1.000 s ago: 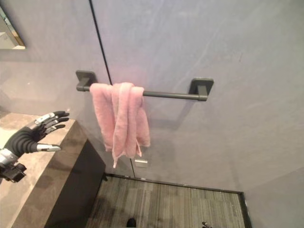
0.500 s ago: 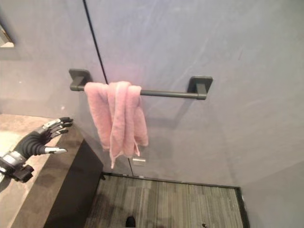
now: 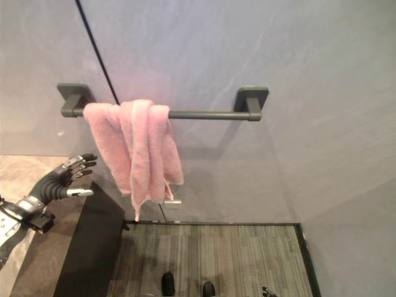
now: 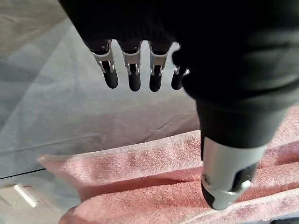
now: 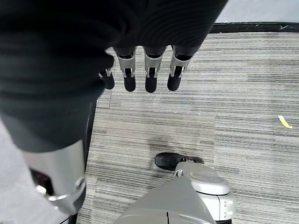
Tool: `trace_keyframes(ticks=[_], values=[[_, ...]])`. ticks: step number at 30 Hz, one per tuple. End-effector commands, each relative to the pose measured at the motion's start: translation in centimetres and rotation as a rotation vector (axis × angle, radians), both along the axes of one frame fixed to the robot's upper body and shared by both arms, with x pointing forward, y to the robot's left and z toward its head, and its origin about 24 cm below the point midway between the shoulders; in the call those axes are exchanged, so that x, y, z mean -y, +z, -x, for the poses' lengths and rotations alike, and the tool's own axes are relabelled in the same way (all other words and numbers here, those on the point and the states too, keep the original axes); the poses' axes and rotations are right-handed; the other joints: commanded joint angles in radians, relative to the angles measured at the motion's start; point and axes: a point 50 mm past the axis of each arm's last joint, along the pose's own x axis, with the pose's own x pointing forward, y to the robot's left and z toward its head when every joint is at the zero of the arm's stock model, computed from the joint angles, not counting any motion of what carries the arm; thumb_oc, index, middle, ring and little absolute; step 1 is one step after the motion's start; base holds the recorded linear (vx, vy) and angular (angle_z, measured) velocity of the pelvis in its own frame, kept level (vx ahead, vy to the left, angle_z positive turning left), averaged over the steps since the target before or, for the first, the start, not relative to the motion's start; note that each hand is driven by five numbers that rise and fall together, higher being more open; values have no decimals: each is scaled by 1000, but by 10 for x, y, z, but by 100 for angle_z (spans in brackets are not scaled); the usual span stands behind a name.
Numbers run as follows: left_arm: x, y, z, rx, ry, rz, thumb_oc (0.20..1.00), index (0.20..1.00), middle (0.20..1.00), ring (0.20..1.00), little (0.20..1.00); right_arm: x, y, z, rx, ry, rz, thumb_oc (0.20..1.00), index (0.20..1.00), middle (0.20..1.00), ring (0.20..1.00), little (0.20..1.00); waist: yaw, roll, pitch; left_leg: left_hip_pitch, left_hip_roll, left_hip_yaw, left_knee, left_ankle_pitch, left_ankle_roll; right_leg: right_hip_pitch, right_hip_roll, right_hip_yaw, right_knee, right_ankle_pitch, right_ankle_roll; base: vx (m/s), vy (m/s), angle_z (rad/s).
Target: Put brush and paste in cup on sink, flatten towel.
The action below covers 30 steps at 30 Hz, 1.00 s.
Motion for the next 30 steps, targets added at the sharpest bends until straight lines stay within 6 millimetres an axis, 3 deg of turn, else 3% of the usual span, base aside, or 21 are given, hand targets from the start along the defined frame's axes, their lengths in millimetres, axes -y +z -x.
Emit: trace_keyframes(ticks=[1, 15, 16, 17, 19, 20, 24, 30], values=[[3, 28, -10, 147, -19, 7, 1000, 1000, 1000, 1000, 1000, 15, 7, -10, 25, 52, 58, 1000, 1000, 1000, 1000, 1000, -22, 0, -1, 36, -8, 13, 17, -136, 28, -14, -30, -17, -2, 23, 61, 32, 39, -16], [15, 28, -6, 103, -117, 21, 1000, 1000, 1000, 1000, 1000, 13, 5, -4, 1, 58, 55, 1000, 1000, 1000, 1000, 1000, -31, 6, -4, 48, -3, 44, 17, -147, 29, -21, -29, 14, -2, 23, 64, 18, 10, -11], [15, 27, -6, 99, -116, 24, 950, 950, 950, 950, 950, 14, 5, -3, -3, 59, 60, 1000, 1000, 1000, 1000, 1000, -32, 7, -5, 50, -3, 44, 17, -147, 28, -19, -29, 13, -2, 21, 63, 0, 0, 0], [16, 26, -6, 96, -119, 27, 736, 736, 736, 736, 736, 14, 5, -3, -1, 59, 62, 1000, 1000, 1000, 1000, 1000, -32, 7, -5, 51, -3, 43, 17, -147, 28, -18, -30, 11, -2, 20, 63, 0, 0, 0], [17, 25, -6, 92, -122, 34, 696, 696, 696, 696, 696, 15, 5, -3, -1, 55, 65, 1000, 1000, 1000, 1000, 1000, -32, 7, -5, 52, -3, 43, 17, -148, 28, -17, -30, 10, -2, 19, 63, 0, 0, 0], [18, 25, -6, 86, -126, 40, 501, 501, 501, 501, 501, 15, 5, -3, -3, 57, 68, 1000, 1000, 1000, 1000, 1000, -32, 8, -5, 53, -3, 44, 17, -148, 27, -16, -30, 10, -2, 18, 64, 0, 0, 0], [17, 22, -6, 75, -125, 33, 445, 445, 445, 445, 445, 15, 6, -6, 14, 57, 67, 1000, 1000, 1000, 1000, 1000, -33, 7, -6, 56, -3, 44, 17, -149, 28, -14, -30, 11, -2, 15, 65, 0, 0, 0], [17, 19, -6, 68, -115, 29, 442, 442, 442, 442, 442, 15, 6, -5, 18, 54, 68, 1000, 1000, 1000, 1000, 1000, -36, 6, -8, 60, -3, 43, 17, -150, 28, -9, -31, 12, -2, 13, 63, 0, 0, 0]])
